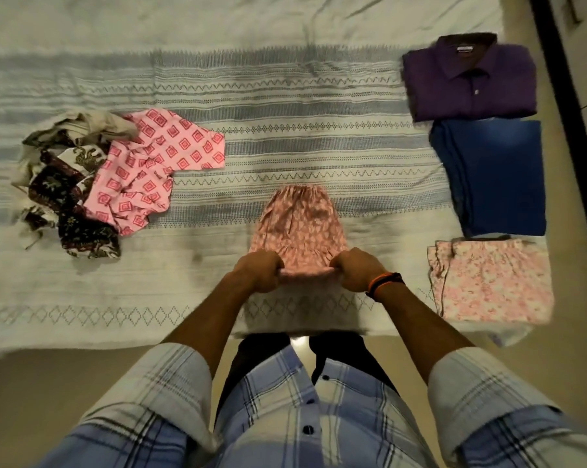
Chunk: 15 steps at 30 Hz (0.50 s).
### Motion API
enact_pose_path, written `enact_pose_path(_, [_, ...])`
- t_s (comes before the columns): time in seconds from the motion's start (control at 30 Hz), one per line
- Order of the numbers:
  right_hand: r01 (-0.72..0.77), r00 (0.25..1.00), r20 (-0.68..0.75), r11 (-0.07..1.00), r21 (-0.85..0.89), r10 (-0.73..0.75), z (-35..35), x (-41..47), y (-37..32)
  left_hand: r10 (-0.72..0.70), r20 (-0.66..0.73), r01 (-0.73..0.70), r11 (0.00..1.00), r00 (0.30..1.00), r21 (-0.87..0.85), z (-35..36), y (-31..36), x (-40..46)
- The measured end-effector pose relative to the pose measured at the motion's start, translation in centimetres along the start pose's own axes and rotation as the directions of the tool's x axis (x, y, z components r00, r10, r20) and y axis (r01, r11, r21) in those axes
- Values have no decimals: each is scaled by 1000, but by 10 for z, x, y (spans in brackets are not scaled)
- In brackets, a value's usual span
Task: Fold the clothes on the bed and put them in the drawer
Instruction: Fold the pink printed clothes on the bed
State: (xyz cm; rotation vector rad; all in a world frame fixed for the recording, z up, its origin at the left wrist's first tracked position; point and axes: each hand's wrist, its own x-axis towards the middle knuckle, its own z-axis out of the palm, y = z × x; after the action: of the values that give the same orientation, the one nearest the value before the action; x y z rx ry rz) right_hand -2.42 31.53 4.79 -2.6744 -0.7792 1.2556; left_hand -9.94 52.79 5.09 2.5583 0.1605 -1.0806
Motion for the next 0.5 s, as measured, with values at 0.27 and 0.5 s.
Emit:
enact_pose_path(0.27, [-31,974,-220,995,94,51,-49,44,5,-135,-292,67,970,947,-232,-49,-13,38])
enact_pose_path(0.5, [-134,880,-467,988,-75,84,-90,122,8,-167,-562,102,984,810,-144,-88,-29,107])
